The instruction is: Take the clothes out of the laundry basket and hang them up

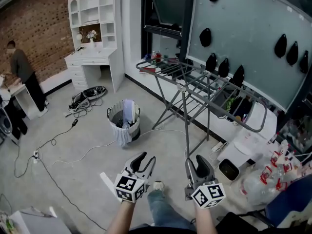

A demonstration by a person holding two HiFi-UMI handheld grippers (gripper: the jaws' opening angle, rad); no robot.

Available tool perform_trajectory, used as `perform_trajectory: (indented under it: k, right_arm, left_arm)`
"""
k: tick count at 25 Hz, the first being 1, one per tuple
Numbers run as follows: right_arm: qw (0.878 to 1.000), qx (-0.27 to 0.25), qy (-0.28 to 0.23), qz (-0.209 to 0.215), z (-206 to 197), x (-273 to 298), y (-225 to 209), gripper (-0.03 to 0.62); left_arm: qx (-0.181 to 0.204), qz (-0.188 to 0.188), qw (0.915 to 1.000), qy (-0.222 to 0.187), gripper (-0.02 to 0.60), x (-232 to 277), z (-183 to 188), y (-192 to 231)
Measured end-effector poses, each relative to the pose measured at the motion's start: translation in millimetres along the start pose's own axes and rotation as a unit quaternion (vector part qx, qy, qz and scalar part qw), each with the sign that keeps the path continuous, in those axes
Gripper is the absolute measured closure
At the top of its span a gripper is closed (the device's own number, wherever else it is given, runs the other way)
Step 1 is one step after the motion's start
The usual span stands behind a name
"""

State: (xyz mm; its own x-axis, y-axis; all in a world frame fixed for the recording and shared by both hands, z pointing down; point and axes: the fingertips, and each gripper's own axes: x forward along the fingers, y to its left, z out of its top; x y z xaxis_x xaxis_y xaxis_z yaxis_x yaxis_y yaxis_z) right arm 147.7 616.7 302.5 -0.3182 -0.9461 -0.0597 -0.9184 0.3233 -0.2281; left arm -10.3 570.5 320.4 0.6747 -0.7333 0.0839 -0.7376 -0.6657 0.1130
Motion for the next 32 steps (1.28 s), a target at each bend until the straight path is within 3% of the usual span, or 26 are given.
perform_trajectory:
  k: [8,19,25,32]
  right_arm:
    - [1.000,0.001,0.005,0.005,-11.6,77.3,-42.9,0.422]
    - [0.999,0.016,0.029,0.023,-17.1,274.7,-117.3,0.422]
    - [0.997,0.007,0.045,0.059,-19.3,384.4,-145.5,0.422]
    - [0.994,0.026,0.064,0.084,-29.8,472.6,-167.3,0.422]
  left_arm:
    - [0.003,0.006,1.0000,0.008,0.428,71.8,-8.1,51.8]
    - [-0.007,0.049,0.9986,0.017,0.428,221.5,4.2,192.8]
    - [-0.011,0.073,0.9970,0.023,0.428,296.8,15.5,264.5]
    - [-0.008,0.088,0.9955,0.034,0.425,364.7,18.5,317.3]
